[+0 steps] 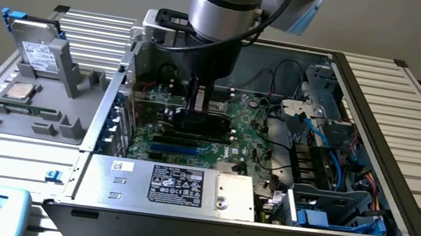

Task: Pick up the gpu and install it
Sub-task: 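Insert the gpu into the slot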

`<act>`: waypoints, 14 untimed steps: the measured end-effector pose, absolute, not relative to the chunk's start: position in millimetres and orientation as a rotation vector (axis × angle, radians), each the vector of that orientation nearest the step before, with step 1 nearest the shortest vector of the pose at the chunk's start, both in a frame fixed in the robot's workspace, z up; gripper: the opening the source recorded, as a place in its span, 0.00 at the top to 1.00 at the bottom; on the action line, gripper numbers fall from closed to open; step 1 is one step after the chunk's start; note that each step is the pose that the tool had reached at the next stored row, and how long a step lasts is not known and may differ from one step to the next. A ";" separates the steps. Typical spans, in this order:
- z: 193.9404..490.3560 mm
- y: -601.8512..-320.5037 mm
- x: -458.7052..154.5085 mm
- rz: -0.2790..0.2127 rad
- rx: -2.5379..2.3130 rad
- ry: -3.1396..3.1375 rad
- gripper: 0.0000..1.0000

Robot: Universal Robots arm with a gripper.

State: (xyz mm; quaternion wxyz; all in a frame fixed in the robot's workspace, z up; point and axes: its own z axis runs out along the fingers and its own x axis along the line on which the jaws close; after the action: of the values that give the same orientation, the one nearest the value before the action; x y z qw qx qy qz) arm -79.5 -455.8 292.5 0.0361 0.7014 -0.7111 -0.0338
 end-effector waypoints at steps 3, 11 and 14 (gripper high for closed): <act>288.0 -455.9 -80.7 -0.112 2.158 -2.187 0.72; 278.0 -458.7 -82.4 -0.140 2.171 -2.198 0.72; 275.8 -459.1 -83.0 -0.144 2.173 -2.199 0.72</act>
State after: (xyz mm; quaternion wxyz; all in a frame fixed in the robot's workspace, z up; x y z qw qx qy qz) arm -83.0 -459.1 275.8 0.0234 0.7019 -0.7104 -0.0465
